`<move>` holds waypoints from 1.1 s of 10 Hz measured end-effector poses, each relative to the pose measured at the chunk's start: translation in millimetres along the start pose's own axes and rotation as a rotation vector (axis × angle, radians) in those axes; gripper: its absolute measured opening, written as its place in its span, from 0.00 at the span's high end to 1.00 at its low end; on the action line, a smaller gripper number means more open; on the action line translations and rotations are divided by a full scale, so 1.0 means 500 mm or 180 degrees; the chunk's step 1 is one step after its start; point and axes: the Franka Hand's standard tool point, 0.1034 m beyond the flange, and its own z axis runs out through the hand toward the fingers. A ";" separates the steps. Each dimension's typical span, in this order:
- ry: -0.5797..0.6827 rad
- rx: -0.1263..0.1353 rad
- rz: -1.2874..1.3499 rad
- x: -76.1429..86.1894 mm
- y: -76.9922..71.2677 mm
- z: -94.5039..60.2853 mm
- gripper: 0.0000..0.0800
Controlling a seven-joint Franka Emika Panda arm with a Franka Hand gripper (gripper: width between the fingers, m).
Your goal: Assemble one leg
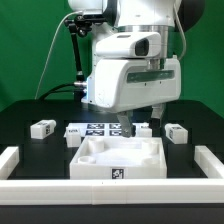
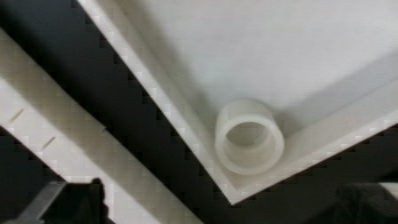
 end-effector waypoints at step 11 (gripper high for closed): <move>-0.0307 0.0385 -0.0870 -0.064 -0.037 0.027 0.19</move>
Offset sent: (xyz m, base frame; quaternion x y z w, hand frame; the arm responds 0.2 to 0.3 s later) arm 0.0000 0.0000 0.0000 0.0000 0.0000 0.0000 1.0000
